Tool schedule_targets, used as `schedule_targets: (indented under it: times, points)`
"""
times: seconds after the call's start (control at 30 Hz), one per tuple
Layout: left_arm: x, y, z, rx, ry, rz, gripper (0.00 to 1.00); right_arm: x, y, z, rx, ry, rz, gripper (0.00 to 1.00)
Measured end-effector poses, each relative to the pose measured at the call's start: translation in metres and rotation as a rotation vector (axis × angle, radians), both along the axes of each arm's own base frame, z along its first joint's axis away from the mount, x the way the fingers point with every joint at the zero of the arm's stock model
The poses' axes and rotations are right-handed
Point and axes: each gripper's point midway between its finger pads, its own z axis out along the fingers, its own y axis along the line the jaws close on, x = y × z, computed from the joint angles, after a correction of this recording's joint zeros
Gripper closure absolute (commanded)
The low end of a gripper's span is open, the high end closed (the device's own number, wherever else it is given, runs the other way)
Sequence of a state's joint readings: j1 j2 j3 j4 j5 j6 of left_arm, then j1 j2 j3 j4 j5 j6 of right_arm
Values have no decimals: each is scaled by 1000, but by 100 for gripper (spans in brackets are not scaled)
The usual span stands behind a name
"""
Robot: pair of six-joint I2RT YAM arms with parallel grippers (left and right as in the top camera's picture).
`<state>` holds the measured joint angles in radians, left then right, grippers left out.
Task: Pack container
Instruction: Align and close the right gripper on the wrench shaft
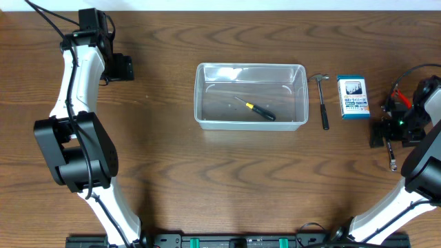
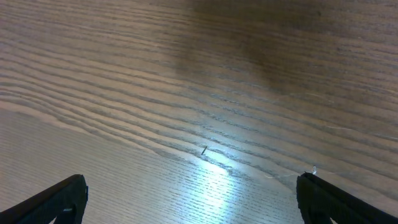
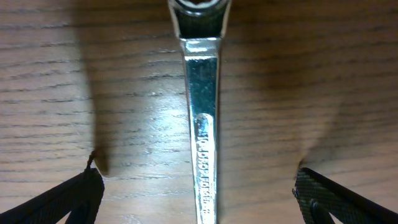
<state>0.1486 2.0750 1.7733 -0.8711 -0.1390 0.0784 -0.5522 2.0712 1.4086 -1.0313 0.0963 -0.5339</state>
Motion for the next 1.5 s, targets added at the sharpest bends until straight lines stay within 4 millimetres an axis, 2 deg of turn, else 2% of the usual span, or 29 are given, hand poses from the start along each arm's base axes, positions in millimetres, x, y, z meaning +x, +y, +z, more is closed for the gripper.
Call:
schedule_targets:
  times: [0.37,0.47,0.6,0.87,1.1,1.17,1.3,1.43,1.5]
  points:
    - [0,0,0,0,0,0,2,-1,-3,0,-16,8,3,14]
    - [0,0,0,0,0,0,2,-1,-3,0,-16,8,4,20]
    - [0,0,0,0,0,0,2,-1,-3,0,-16,8,3,23]
    - [0,0,0,0,0,0,2,-1,-3,0,-15,9,2,23]
    - [0,0,0,0,0,0,2,-1,-3,0,-17,9,-5,32]
    - [0,0,0,0,0,0,2,-1,-3,0,-17,8,-5,36]
    - [0,0,0,0,0,0,2,-1,-3,0,-17,9,-7,51]
    - [0,0,0,0,0,0,2,-1,-3,0,-19,7,-10,54]
    - [0,0,0,0,0,0,2,-1,-3,0,-19,7,-9,59]
